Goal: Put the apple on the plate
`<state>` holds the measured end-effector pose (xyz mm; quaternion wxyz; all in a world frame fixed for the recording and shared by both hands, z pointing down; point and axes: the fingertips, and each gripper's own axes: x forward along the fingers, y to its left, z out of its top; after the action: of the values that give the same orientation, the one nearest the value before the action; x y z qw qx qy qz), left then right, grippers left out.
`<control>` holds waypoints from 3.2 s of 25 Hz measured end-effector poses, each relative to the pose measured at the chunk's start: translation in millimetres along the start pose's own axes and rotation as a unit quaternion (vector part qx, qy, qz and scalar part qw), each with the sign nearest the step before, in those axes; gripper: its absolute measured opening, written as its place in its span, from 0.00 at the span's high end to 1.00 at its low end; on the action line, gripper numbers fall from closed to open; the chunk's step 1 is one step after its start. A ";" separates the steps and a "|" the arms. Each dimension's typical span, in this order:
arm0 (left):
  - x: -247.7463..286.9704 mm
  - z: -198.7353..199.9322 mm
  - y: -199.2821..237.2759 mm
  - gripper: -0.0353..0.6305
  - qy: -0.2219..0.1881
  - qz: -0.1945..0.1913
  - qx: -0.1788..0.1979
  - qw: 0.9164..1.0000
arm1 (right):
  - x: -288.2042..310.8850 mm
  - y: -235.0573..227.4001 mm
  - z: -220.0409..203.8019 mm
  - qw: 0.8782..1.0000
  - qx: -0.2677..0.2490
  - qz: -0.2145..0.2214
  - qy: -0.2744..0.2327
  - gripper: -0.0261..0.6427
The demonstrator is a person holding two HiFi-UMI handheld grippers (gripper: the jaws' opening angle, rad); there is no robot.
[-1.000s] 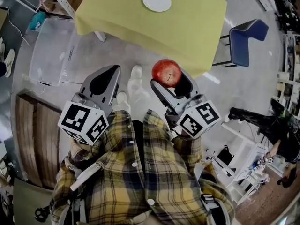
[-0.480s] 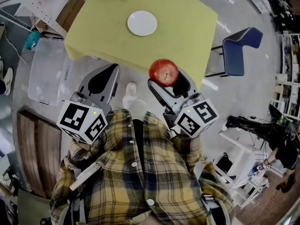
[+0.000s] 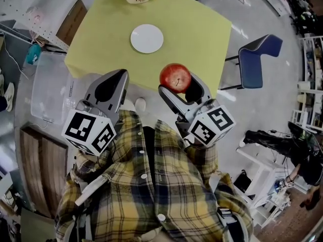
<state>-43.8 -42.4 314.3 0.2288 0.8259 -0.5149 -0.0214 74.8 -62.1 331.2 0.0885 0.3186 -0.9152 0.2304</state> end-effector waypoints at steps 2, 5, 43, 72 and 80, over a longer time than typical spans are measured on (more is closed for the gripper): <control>0.0 4.5 1.8 0.93 -0.001 -0.001 0.001 1.000 | 2.7 1.3 2.2 1.000 0.001 0.001 0.000 0.41; 4.4 11.9 11.0 0.93 0.003 -0.005 0.007 1.000 | 13.2 -0.8 6.1 1.000 0.007 -0.002 -0.002 0.41; 149.8 83.4 132.9 0.93 0.110 -0.164 0.019 0.980 | 172.5 -86.3 61.9 0.987 0.064 -0.148 -0.001 0.41; 128.3 53.9 164.1 0.93 0.134 -0.053 0.019 0.989 | 248.4 -171.4 -100.4 0.975 0.136 -0.132 0.117 0.41; 131.0 48.7 156.5 0.94 0.142 -0.062 0.021 0.988 | 251.8 -174.8 -111.6 0.971 0.138 -0.137 0.138 0.41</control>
<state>-127.2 -229.5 359.6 0.2806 0.8554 -0.4254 0.0929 -11.1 -266.1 570.8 0.1997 0.4153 -0.8013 0.3816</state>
